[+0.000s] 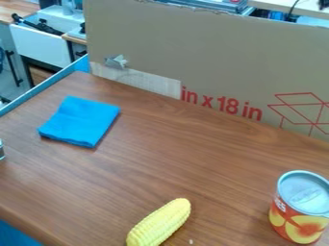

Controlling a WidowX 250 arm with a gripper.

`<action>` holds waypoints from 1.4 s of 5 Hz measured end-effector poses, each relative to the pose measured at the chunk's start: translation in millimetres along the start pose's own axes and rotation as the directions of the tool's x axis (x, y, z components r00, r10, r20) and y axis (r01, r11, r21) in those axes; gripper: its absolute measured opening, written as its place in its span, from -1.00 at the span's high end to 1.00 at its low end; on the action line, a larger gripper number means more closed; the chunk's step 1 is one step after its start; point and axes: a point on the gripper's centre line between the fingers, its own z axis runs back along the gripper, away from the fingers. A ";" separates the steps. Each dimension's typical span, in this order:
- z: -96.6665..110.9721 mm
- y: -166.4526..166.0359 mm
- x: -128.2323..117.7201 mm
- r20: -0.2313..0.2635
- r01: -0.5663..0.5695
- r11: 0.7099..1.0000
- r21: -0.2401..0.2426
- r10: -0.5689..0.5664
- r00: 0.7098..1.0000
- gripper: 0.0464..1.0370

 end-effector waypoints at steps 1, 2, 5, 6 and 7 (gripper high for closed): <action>-10.9 5.4 -4.6 0.025 0.014 0.998 -0.061 -0.013 1.000 -0.94; -10.5 4.9 -5.3 0.042 0.020 0.997 -0.080 -0.016 0.999 -0.93; 71.2 -11.1 -23.3 0.101 0.035 0.999 0.020 -0.037 0.994 -0.93; 77.1 -63.6 -10.9 0.086 0.160 0.984 0.077 -0.166 0.982 -0.93; 76.9 -114.4 -5.1 0.071 0.298 0.947 0.118 -0.307 0.949 -0.93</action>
